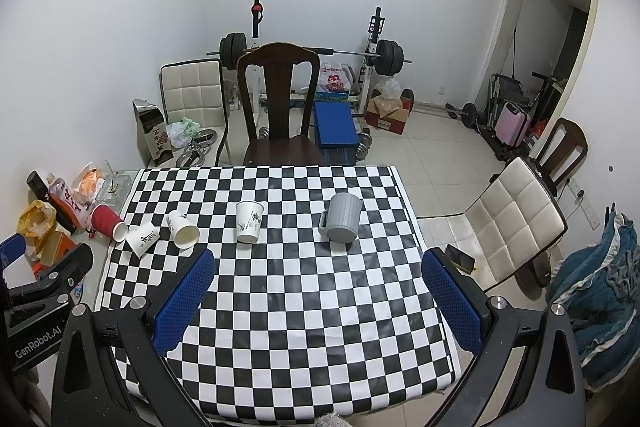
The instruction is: Flip cup upright
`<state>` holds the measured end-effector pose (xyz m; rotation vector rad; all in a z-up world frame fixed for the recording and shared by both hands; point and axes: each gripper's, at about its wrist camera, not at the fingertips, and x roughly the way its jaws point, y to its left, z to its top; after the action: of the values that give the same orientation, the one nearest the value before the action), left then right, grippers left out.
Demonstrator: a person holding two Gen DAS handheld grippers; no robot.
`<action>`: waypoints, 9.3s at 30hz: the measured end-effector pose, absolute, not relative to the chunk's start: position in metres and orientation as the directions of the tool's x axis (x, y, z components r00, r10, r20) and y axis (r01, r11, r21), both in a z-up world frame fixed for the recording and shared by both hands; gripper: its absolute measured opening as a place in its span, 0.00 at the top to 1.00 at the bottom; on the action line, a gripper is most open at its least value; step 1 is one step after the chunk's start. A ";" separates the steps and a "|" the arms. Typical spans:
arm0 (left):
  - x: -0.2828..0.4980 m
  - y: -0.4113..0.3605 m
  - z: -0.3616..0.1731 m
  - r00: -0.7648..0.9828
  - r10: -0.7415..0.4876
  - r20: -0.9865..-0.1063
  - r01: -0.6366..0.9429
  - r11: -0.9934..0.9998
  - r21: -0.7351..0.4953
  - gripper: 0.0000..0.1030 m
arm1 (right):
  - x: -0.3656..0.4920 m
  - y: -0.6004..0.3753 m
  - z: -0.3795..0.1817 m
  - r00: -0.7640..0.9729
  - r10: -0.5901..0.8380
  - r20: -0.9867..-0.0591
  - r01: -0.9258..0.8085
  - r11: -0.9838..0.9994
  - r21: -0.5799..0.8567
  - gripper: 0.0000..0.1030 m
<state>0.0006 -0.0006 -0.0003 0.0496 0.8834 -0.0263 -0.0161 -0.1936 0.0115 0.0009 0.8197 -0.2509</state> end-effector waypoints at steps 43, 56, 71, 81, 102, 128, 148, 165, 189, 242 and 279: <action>0.058 0.025 -0.076 0.529 0.021 -0.849 0.092 0.992 0.082 0.00 | 0.033 -0.189 -0.061 0.512 -0.231 -0.828 0.303 0.950 -0.078 0.00; 0.161 -0.021 -0.232 0.193 0.033 -0.981 0.196 0.978 0.071 0.00 | 0.120 -0.255 -0.292 0.135 -0.216 -0.967 0.368 0.917 -0.154 0.00; 0.302 -0.122 -0.317 0.041 -0.007 -0.999 0.272 0.962 0.005 0.25 | 0.228 -0.310 -0.427 -0.091 -0.206 -0.974 0.295 0.929 -0.224 0.00; 0.354 -0.129 -0.355 -0.010 -0.014 -1.000 0.242 0.970 -0.016 0.40 | 0.267 -0.331 -0.447 -0.120 -0.181 -0.976 0.284 0.936 -0.208 0.00; 0.260 -0.098 -0.287 0.098 -0.036 -0.995 0.261 0.965 -0.009 0.45 | 0.230 -0.300 -0.409 -0.062 -0.167 -0.984 0.263 0.948 -0.177 0.00; 0.058 -0.050 -0.343 -0.093 -0.249 -0.964 0.112 0.960 -0.258 0.45 | 0.049 -0.245 -0.400 -0.117 -0.101 -0.988 0.421 0.896 -0.141 0.00; 0.059 -0.089 -0.338 0.016 -0.131 -0.991 0.187 0.974 -0.126 0.16 | 0.034 -0.328 -0.395 -0.078 -0.025 -0.997 0.463 0.885 -0.059 0.00; 0.043 0.028 -0.306 0.245 0.106 -0.964 0.092 0.987 0.132 0.00 | 0.053 -0.257 -0.332 0.000 0.112 -0.994 0.291 0.951 0.107 0.00; 0.024 0.113 -0.394 0.053 0.121 -0.991 -0.049 0.992 0.118 0.00 | 0.124 -0.106 -0.395 -0.173 0.127 -0.977 0.061 0.991 0.118 0.21; 0.160 0.101 -0.406 0.092 0.139 -0.986 -0.086 0.988 0.131 0.00 | 0.145 -0.132 -0.384 0.644 -0.048 -0.764 0.119 0.992 0.038 0.37; 0.042 0.015 -0.141 0.435 0.018 -0.900 0.130 0.988 0.083 0.00 | 0.020 -0.183 -0.160 0.481 -0.148 -0.864 0.262 0.965 -0.019 0.00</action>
<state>0.0417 0.0150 -0.1410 0.1473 1.1194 -0.0698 0.0202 -0.1833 -0.1602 0.1208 1.0399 -0.2502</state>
